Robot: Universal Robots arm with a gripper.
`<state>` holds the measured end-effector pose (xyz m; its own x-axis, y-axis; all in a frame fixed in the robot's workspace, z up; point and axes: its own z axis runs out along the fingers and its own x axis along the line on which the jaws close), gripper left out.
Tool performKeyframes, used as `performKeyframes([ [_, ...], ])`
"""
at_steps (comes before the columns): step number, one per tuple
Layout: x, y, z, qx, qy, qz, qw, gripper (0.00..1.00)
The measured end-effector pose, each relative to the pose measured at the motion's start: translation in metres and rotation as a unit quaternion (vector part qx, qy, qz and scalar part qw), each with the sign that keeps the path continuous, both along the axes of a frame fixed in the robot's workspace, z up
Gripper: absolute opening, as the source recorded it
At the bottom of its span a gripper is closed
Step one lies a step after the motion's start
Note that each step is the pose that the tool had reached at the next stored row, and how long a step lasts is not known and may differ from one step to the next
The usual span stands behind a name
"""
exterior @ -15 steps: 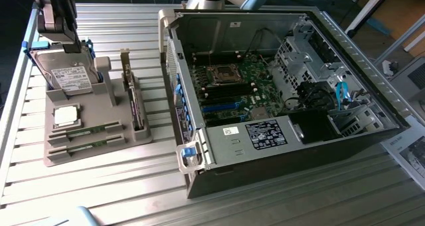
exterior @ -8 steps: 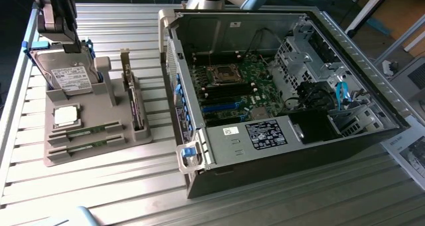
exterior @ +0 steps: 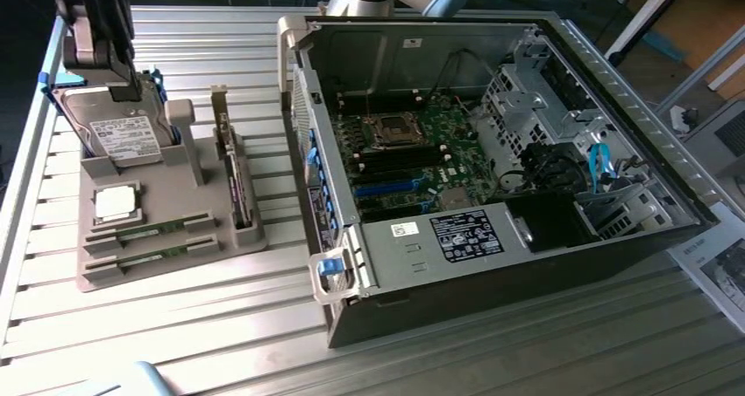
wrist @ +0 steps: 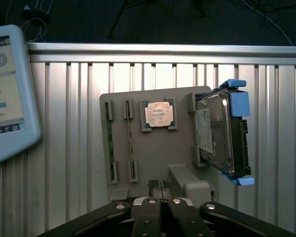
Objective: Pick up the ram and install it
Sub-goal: 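Pick up the ram and move it above insertion slot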
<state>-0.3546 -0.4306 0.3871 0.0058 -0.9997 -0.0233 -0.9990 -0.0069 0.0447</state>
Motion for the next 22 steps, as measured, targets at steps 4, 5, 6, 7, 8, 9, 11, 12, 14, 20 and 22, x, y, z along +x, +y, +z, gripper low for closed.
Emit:
performKeyframes([
  [4, 0.0, -0.0126, 0.0, 0.0, 0.0, 0.0, 1.0, 0.1],
  [5, 0.0, -0.0157, 0.0001, 0.0, 0.0001, 0.0, 1.0, 0.1],
  [6, 0.0, -0.0179, -0.0001, 0.0001, -0.0001, 0.0, 1.0, 0.1],
  [7, 0.0, -0.02, -0.0001, 0.0001, -0.0001, 0.0, 1.0, 0.1],
  [8, 0.0, -0.0227, 0.0, 0.0, 0.0, 0.0, 1.0, 0.1],
  [9, 0.0, -0.0248, 0.0, 0.0, 0.0, 0.0, 1.0, 0.1],
  [11, 0.0, -0.0251, 0.0, 0.0, 0.0, 0.0, 1.0, 0.1],
  [12, 0.0, -0.0251, 0.0, 0.0, -0.0001, 0.0, 1.0, 0.1],
  [14, 0.0, -0.0251, 0.0, 0.0001, -0.0001, 0.0, 1.0, 0.1],
  [20, 0.0, -0.0251, 0.0, 0.0001, -0.0001, 0.0, 1.0, 0.23],
  [22, 0.0, -0.0251, 0.0, 0.0001, -0.0001, 0.0, 1.0, 0.3],
])
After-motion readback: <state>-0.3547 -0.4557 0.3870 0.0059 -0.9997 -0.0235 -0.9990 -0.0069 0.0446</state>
